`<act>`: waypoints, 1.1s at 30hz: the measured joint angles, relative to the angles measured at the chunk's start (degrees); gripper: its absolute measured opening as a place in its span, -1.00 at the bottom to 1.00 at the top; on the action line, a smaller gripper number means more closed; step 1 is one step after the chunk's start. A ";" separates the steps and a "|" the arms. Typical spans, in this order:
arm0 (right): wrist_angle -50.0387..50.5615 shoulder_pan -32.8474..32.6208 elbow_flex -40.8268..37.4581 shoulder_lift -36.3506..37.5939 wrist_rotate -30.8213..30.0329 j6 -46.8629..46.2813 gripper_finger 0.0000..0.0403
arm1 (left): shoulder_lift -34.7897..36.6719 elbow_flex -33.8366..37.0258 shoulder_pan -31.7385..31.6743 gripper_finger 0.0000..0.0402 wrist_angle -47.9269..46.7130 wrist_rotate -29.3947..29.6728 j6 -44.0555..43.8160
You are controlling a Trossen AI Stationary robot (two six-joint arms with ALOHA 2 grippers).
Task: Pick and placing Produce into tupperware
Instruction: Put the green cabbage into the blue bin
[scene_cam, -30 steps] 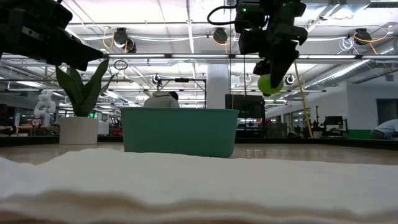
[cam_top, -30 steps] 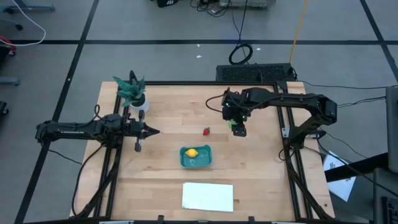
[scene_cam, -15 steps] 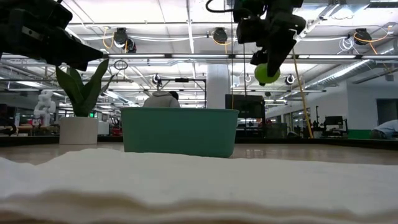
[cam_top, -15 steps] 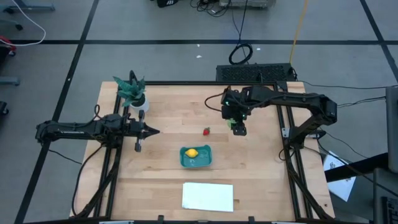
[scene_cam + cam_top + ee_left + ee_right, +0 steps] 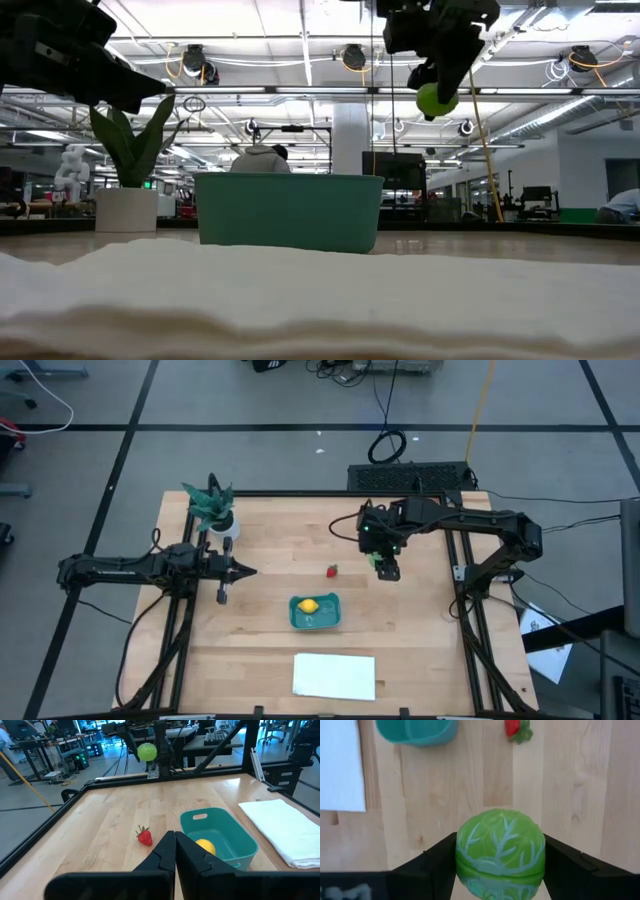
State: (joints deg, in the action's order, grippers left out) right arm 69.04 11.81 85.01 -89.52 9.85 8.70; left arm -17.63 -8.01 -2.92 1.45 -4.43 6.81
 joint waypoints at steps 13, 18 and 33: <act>1.09 -2.60 0.00 0.00 0.04 -1.49 0.13 | 0.00 0.00 0.00 -0.97 0.02 0.00 0.00; -0.52 -4.12 -0.02 0.00 0.76 -2.02 0.13 | 0.01 0.00 0.00 -0.97 0.02 0.00 0.00; -4.77 -5.20 -0.04 -0.12 0.88 -1.84 0.14 | 0.02 0.00 0.00 -0.97 0.02 0.00 0.02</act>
State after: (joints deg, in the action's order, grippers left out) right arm 64.27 6.61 84.97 -89.64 10.73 6.86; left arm -17.61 -8.01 -2.92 1.47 -4.43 6.83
